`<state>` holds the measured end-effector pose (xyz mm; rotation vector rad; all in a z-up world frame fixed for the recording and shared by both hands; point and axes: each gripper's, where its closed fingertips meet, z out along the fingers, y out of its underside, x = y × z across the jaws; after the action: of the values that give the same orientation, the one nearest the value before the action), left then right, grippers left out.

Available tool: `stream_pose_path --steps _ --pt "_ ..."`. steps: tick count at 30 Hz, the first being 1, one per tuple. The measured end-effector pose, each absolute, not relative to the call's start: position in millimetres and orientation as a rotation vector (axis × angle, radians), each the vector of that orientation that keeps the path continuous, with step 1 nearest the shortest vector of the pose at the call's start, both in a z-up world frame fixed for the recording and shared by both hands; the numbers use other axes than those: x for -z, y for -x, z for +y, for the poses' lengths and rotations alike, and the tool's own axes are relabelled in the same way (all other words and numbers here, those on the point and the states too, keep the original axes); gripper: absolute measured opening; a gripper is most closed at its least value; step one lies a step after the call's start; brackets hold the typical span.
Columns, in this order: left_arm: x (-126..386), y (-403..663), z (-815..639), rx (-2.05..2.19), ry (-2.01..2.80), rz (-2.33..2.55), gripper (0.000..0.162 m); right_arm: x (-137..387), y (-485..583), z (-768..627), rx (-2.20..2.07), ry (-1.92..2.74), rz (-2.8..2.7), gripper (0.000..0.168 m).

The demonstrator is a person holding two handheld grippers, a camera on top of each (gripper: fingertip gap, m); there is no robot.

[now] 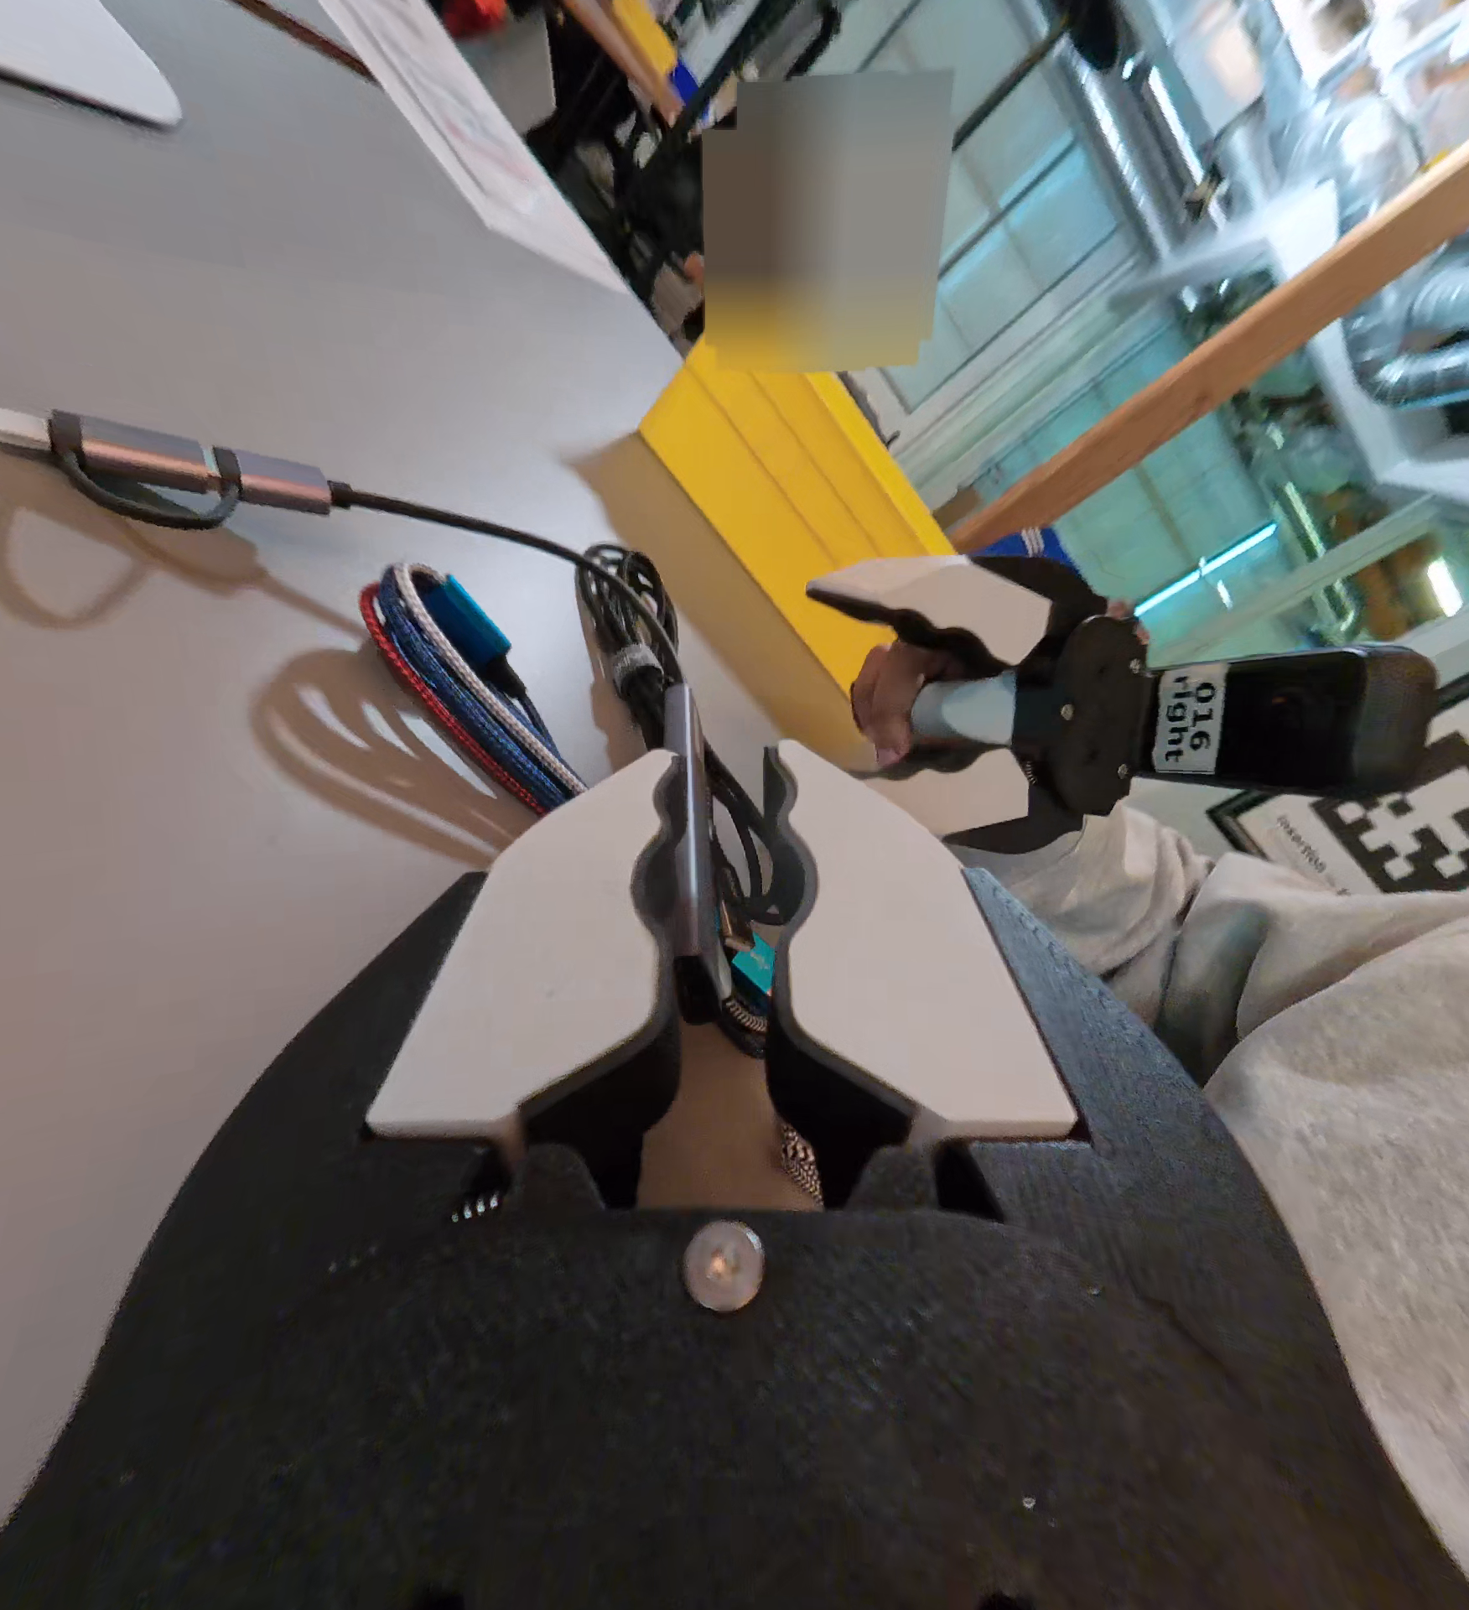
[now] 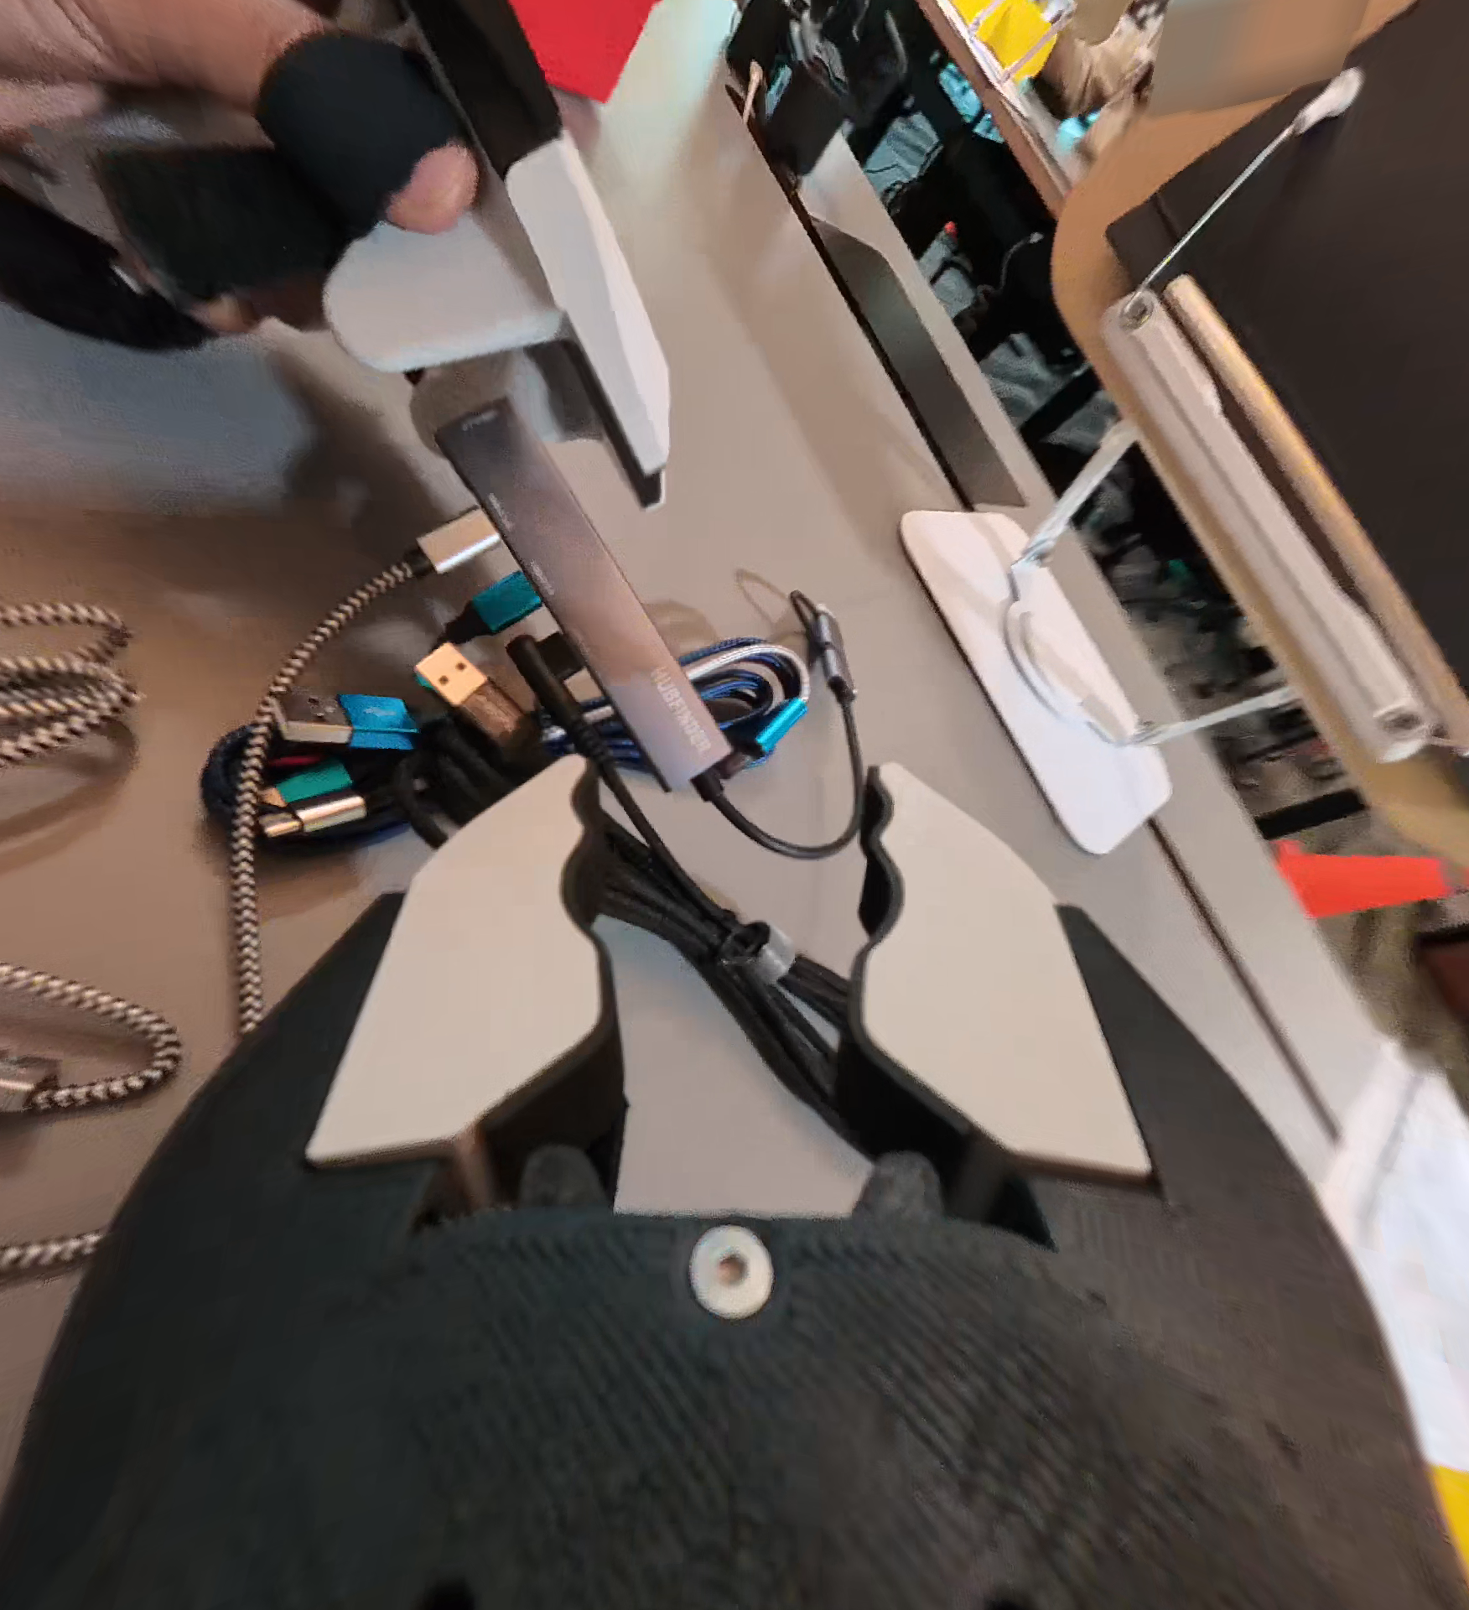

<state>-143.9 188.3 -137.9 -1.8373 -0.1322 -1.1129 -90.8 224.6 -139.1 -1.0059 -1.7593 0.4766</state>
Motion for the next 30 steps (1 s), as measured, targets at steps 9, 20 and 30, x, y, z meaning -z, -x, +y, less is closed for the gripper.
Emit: stream_pose_path --steps 9,20,30 --pt "136 170 187 1.06 1.759 -0.213 0.017 164 88 194 -0.85 1.237 -1.921 0.081" --pt "139 177 187 1.068 1.708 -0.22 0.017 208 90 183 -0.739 1.428 -2.078 0.117" --pt "131 190 185 1.102 1.601 -0.278 0.018 204 90 210 -0.574 1.461 -2.013 0.047"
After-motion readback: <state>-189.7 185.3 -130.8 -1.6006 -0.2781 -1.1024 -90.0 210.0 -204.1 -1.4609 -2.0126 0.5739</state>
